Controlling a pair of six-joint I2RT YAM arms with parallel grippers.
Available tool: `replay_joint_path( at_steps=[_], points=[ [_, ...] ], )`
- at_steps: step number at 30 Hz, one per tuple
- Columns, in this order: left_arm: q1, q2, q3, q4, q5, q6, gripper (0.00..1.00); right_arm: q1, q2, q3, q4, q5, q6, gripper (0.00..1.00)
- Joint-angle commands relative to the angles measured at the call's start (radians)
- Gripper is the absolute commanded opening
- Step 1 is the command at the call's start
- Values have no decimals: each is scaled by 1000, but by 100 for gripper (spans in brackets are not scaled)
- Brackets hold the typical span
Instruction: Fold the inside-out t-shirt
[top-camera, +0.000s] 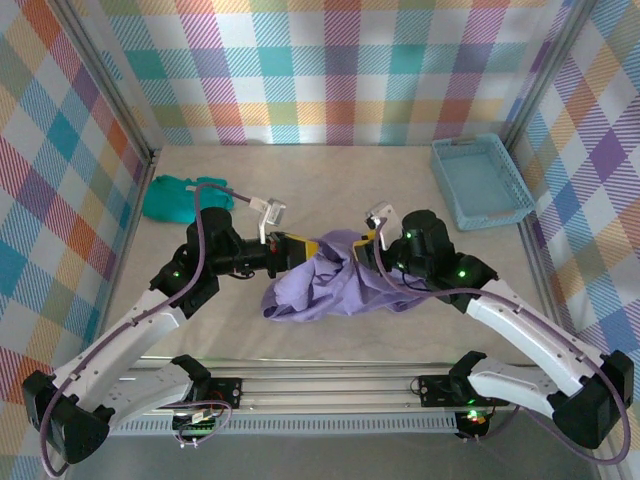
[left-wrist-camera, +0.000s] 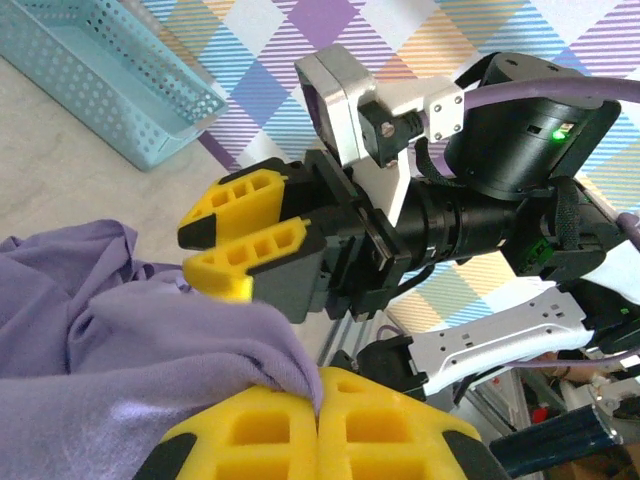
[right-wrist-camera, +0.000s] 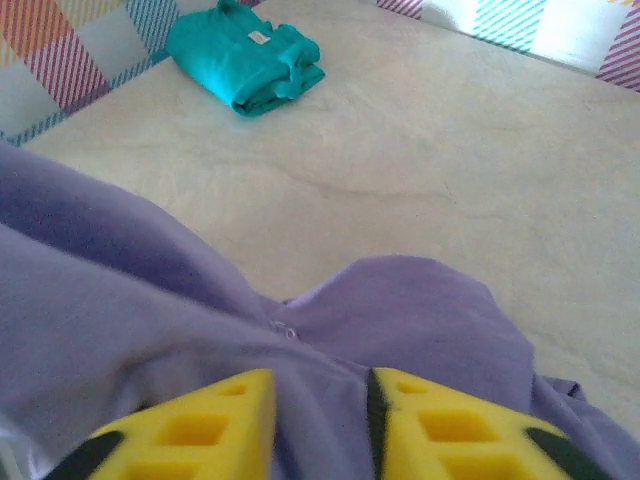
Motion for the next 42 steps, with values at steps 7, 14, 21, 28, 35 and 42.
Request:
replay_joint_path(
  at_steps=[7, 14, 21, 28, 35, 42],
  points=[
    [7, 15, 30, -19, 13, 68, 0, 28, -58, -58, 50, -281, -90, 65],
    [6, 29, 39, -55, -13, 84, 0, 98, -35, -57, 97, -314, -134, 77],
    [6, 32, 41, -60, -2, 93, 0, 105, 64, 8, 70, -88, -71, 61],
    [6, 32, 38, -55, 5, 96, 0, 105, 100, 32, 45, -17, -48, 42],
    [6, 28, 40, -52, 3, 94, 0, 102, 131, 48, 56, -60, -47, 44],
    [6, -1, 39, -105, -123, 114, 0, 104, 227, 58, 150, -218, 48, 18]
  ],
)
